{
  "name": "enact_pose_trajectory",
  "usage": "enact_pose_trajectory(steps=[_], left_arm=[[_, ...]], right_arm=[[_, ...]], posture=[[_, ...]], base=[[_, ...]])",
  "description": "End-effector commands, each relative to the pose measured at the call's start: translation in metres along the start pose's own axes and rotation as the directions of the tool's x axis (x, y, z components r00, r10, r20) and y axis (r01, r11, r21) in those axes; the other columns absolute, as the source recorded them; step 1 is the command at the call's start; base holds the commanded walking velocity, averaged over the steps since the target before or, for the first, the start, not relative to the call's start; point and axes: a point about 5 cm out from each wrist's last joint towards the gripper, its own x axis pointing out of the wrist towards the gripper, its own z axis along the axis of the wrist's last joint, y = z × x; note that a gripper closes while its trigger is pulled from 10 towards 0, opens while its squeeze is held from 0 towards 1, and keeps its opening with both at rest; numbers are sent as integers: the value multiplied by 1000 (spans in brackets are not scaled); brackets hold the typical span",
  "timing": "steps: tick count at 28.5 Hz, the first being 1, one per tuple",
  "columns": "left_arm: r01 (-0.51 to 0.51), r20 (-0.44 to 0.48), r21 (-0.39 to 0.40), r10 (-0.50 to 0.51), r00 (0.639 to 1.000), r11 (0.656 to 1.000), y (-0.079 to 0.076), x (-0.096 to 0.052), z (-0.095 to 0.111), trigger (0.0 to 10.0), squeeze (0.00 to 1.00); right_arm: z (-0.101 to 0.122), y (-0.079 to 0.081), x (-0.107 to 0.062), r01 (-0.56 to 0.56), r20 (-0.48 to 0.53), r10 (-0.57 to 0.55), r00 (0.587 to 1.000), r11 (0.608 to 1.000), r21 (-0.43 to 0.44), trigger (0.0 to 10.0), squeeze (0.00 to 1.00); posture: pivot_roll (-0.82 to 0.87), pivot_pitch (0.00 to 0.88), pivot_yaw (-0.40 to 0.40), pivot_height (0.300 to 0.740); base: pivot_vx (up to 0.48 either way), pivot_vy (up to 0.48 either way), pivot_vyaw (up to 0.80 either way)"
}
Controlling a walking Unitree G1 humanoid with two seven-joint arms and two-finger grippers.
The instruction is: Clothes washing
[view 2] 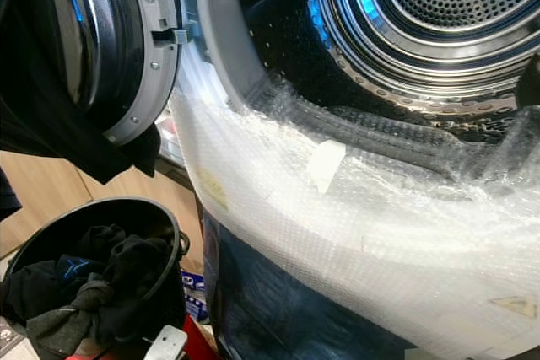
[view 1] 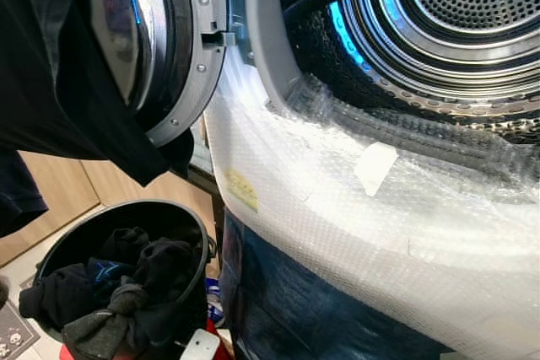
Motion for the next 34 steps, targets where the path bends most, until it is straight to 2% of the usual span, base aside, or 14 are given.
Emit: enact_pose_trajectory(steps=[1,9,13,14,17,18,19,20,21,23,26,30,33,34], left_arm=[[62,-3,21,-62,998,998,-7,1,1,10000,0],[268,29,185,-278,960,945,-38,2,17,10000,0],[377,78,363,-431,899,852,-60,0,40,10000,0],[377,78,363,-431,899,852,-60,0,40,10000,0],[453,111,427,-542,833,783,-72,-5,60,10000,0],[501,142,435,-607,782,748,-77,-9,71,10000,0],[501,142,435,-607,782,748,-77,-9,71,10000,0],[525,145,499,-664,734,689,-80,-14,80,10000,0],[527,141,528,-681,718,666,-81,-16,82,10000,0],[550,144,580,-740,657,601,-83,-25,87,10000,0],[509,134,667,-760,636,544,-75,-41,93,10000,0],[470,154,748,-811,564,469,-61,-95,115,10000,0],[441,169,775,-820,547,454,-54,-122,125,10000,0],[441,169,775,-820,547,454,-54,-122,125,10000,0]], right_arm=[[-1,-1,0,-2,-1,2,1000,999,-38,10000,0],[-4,-3,-1,-10,-20,8,1000,992,-123,10000,0],[-4,-1,-1,-16,-22,13,1000,991,-135,10000,0],[-4,-1,-1,-16,-22,13,1000,991,-135,10000,0],[-6,5,0,-50,-34,45,998,990,-131,10000,0],[-6,8,0,-63,-33,59,998,987,-150,10000,0],[-6,8,0,-63,-33,59,998,987,-150,10000,0],[-7,8,0,-62,-34,58,998,986,-152,10000,0],[-7,9,0,-61,-35,57,998,987,-150,10000,0],[-10,10,-1,-69,-46,62,997,984,-166,10000,0],[-14,12,-1,-86,-58,77,995,979,-185,10000,0],[-22,15,-2,-98,-75,86,994,979,-181,10000,0],[-26,16,-3,-104,-90,88,992,976,-193,10000,0],[-26,16,-3,-104,-90,88,992,976,-193,10000,0]], posture=[[-52,0,-51,740],[-48,0,-55,740],[-45,0,-51,740],[-45,0,-51,740],[-61,3,-36,740],[-60,4,-33,740],[-60,4,-33,740],[-57,8,-29,740],[-56,9,-27,740],[-56,11,-19,740],[-65,26,-5,740],[-41,33,-7,740],[-20,42,-4,740],[-20,42,-4,740]], base=[[0,0,0],[0,0,0],[0,0,0],[0,0,0],[0,0,0],[0,0,0],[0,0,0],[0,0,0],[0,0,0],[0,0,0],[0,0,0],[0,0,0],[0,0,0],[0,0,0]])
